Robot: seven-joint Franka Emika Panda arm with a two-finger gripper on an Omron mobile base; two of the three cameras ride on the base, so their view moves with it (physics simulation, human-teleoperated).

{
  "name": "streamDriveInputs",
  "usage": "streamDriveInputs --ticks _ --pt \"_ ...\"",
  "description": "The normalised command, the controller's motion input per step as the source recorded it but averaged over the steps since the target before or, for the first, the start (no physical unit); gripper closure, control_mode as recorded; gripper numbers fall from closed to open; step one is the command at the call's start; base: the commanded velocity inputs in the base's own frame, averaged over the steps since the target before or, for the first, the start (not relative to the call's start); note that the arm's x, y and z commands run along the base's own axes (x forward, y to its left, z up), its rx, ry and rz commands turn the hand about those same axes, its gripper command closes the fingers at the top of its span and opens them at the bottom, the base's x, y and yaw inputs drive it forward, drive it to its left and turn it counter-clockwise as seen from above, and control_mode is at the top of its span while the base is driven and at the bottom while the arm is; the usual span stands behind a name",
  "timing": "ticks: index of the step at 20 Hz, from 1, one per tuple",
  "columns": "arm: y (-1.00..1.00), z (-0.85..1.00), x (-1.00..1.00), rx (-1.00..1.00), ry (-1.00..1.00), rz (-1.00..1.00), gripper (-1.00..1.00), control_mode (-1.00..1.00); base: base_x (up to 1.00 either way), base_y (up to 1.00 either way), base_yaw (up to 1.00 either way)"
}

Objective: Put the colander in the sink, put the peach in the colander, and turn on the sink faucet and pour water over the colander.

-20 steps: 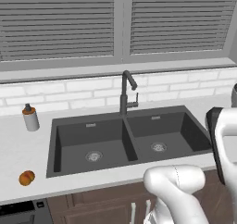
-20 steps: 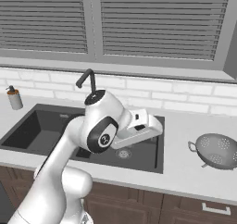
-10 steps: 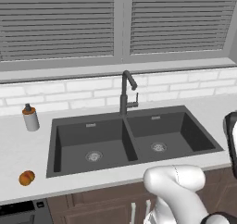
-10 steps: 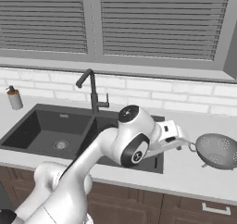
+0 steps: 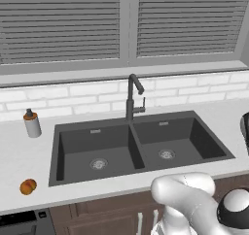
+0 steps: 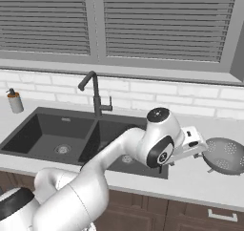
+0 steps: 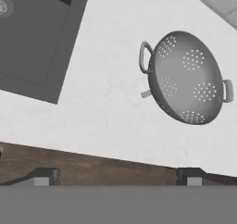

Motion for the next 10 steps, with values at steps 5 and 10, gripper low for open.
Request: streamDriveInputs --ticks 5,10 --pt "-0.35 -0.3 0.22 -0.01 0.0 0.09 -1.0 -1.0 0.0 0.0 0.0" --pt "-0.34 -0.21 0.23 -0.02 0.01 0.06 -1.0 -1.0 0.0 0.0 0.0"
